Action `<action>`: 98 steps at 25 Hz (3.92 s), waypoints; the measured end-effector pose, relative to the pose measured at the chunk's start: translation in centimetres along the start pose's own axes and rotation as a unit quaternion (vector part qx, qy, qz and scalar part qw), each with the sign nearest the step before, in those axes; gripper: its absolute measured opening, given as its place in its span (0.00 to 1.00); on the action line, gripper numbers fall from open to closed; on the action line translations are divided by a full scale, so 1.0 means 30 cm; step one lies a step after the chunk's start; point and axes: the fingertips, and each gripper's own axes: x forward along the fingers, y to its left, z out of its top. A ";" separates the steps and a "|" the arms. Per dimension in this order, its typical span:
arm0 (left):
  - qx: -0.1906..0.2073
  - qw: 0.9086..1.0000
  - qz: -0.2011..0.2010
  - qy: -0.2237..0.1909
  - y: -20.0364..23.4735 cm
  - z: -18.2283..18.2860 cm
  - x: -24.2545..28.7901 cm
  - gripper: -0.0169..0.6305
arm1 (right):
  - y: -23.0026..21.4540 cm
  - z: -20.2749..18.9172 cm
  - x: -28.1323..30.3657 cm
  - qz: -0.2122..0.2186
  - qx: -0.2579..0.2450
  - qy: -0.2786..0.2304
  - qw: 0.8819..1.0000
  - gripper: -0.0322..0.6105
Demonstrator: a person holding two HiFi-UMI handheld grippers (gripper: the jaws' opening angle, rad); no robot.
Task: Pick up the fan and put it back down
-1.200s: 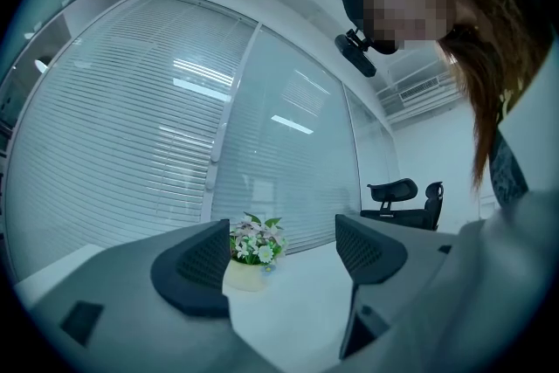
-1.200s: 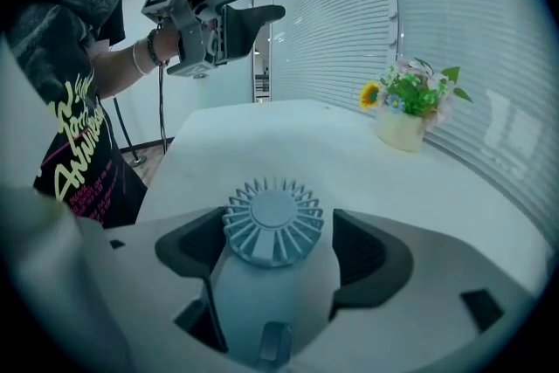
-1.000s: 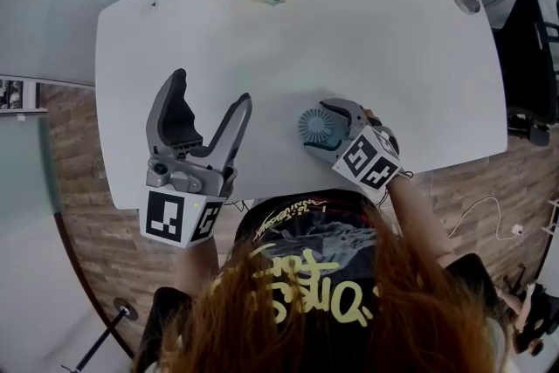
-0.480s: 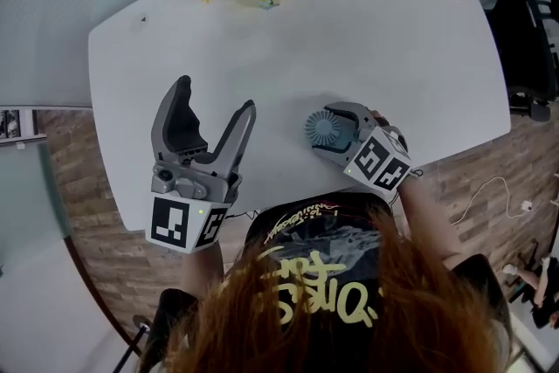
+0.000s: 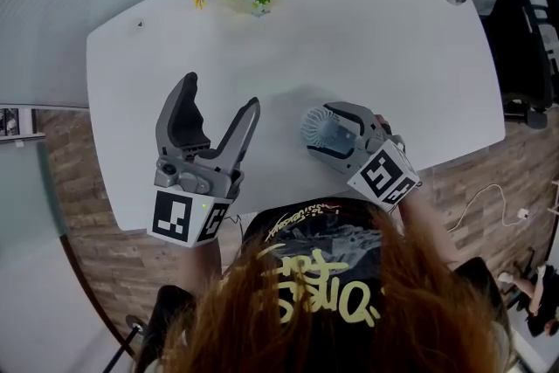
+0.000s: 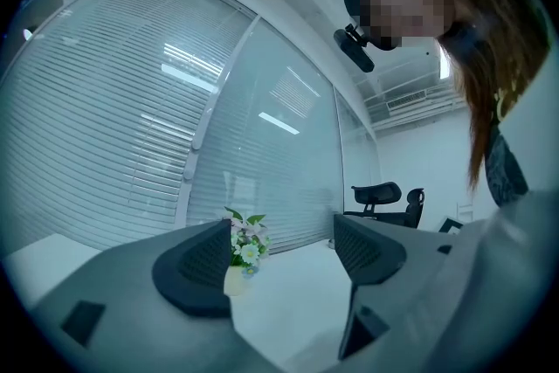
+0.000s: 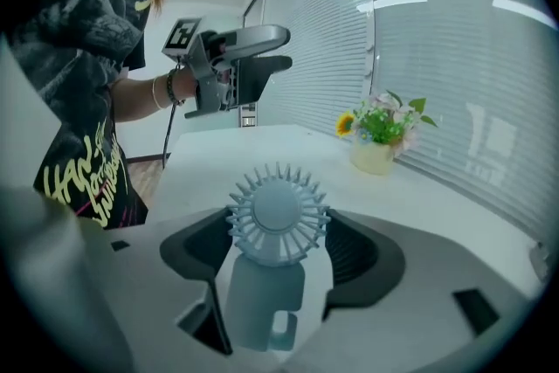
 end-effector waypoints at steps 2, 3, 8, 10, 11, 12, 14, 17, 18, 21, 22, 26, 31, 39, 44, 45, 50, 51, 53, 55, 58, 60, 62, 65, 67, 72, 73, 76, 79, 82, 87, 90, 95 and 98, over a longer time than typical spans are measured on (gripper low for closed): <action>0.004 1.000 0.009 -0.002 -0.027 0.006 0.021 0.59 | -0.029 0.043 -0.032 0.004 0.002 -0.047 0.999 0.57; 0.007 1.000 0.013 -0.004 -0.046 0.013 0.034 0.59 | -0.050 0.061 -0.053 0.002 0.001 -0.067 0.998 0.57; 0.024 0.999 0.029 -0.011 -0.154 0.054 0.092 0.58 | -0.162 0.132 -0.194 -0.014 -0.001 -0.129 0.992 0.57; 0.031 0.999 0.037 -0.013 -0.189 0.069 0.114 0.58 | -0.211 0.158 -0.253 -0.022 -0.004 -0.156 0.988 0.57; 0.034 0.998 0.041 -0.015 -0.206 0.077 0.126 0.58 | -0.237 0.173 -0.284 -0.028 -0.003 -0.171 0.985 0.57; 0.037 0.998 0.045 -0.018 -0.224 0.084 0.139 0.58 | -0.262 0.189 -0.316 -0.034 0.001 -0.188 0.982 0.57; 0.043 0.998 0.049 -0.023 -0.260 0.095 0.164 0.58 | -0.310 0.216 -0.381 -0.044 0.012 -0.216 0.975 0.57; 0.050 0.997 0.052 -0.032 -0.309 0.110 0.205 0.58 | -0.376 0.243 -0.473 -0.056 0.024 -0.244 0.968 0.57; 0.052 0.997 0.054 -0.034 -0.324 0.114 0.218 0.58 | -0.396 0.250 -0.503 -0.060 0.025 -0.251 0.966 0.57; 0.055 0.996 0.059 -0.037 -0.362 0.122 0.252 0.58 | -0.449 0.267 -0.589 -0.072 0.022 -0.272 0.959 0.57; 0.056 0.996 0.059 -0.039 -0.373 0.124 0.262 0.58 | -0.464 0.271 -0.616 -0.076 0.021 -0.278 0.957 0.57; 0.060 0.996 0.054 -0.044 -0.415 0.125 0.302 0.58 | -0.518 0.273 -0.712 -0.091 0.022 -0.300 0.949 0.57; 0.059 0.996 0.048 -0.049 -0.452 0.125 0.346 0.58 | -0.570 0.258 -0.813 -0.119 0.023 -0.323 0.939 0.57; 0.055 0.996 0.043 -0.051 -0.486 0.120 0.374 0.57 | -0.601 0.221 -0.894 -0.148 0.031 -0.335 0.930 0.57; 0.054 0.996 0.041 -0.050 -0.487 0.108 0.372 0.57 | -0.603 0.216 -0.901 -0.153 0.030 -0.337 0.929 0.57; 0.055 0.996 0.041 -0.050 -0.487 0.107 0.371 0.57 | -0.603 0.216 -0.901 -0.153 0.030 -0.337 0.928 0.57; 0.047 0.997 0.050 -0.044 -0.474 0.099 0.373 0.56 | -0.614 0.214 -0.886 -0.149 0.035 -0.332 0.931 0.57; 0.047 0.997 0.050 -0.044 -0.471 0.098 0.375 0.56 | -0.621 0.213 -0.879 -0.147 0.035 -0.329 0.932 0.57; 0.048 0.997 0.050 -0.044 -0.467 0.096 0.378 0.56 | -0.637 0.209 -0.859 -0.145 0.039 -0.321 0.935 0.57; 0.050 0.997 0.049 -0.043 -0.465 0.092 0.379 0.56 | -0.655 0.199 -0.831 -0.143 0.045 -0.309 0.939 0.57; 0.048 0.997 0.052 -0.040 -0.456 0.083 0.375 0.56 | -0.679 0.180 -0.775 -0.135 0.051 -0.290 0.946 0.57; 0.047 0.997 0.057 -0.036 -0.440 0.073 0.365 0.56 | -0.694 0.168 -0.727 -0.130 0.053 -0.280 0.950 0.57; 0.044 0.996 0.065 -0.032 -0.421 0.064 0.352 0.56 | -0.712 0.156 -0.676 -0.127 0.048 -0.275 0.952 0.57; 0.043 0.996 0.076 -0.027 -0.395 0.057 0.327 0.56 | -0.731 0.114 -0.597 -0.131 0.039 -0.240 0.961 0.57; 0.042 0.995 0.086 -0.025 -0.378 0.052 0.306 0.56 | -0.738 0.088 -0.548 -0.131 0.036 -0.222 0.966 0.57; 0.036 0.994 0.105 -0.017 -0.343 0.026 0.255 0.56 | -0.755 0.012 -0.420 -0.126 0.055 -0.174 0.975 0.57; 0.035 0.993 0.107 -0.016 -0.338 0.021 0.246 0.56 | -0.758 -0.003 -0.396 -0.125 0.054 -0.166 0.977 0.57; 0.032 0.993 0.115 -0.012 -0.323 0.009 0.222 0.56 | -0.763 -0.040 -0.337 -0.127 0.045 -0.142 0.981 0.57; 0.030 0.992 0.122 -0.008 -0.310 0.004 0.198 0.56 | -0.768 -0.067 -0.293 -0.132 0.040 -0.117 0.984 0.57; 0.030 0.992 0.125 -0.006 -0.297 0.004 0.180 0.56 | -0.777 -0.088 -0.263 -0.134 0.044 -0.100 0.985 0.57; 0.030 0.991 0.133 -0.006 -0.279 0.009 0.156 0.56 | -0.794 -0.125 -0.217 -0.135 0.058 -0.074 0.986 0.57; 0.030 0.990 0.137 -0.005 -0.268 0.008 0.144 0.56 | -0.795 -0.147 -0.187 -0.132 0.060 -0.058 0.988 0.57; 0.030 0.989 0.145 -0.003 -0.251 0.013 0.122 0.56 | -0.787 -0.172 -0.149 -0.125 0.066 -0.040 0.989 0.57; 0.030 0.988 0.150 -0.004 -0.237 0.017 0.110 0.56 | -0.782 -0.177 -0.129 -0.120 0.069 -0.037 0.990 0.57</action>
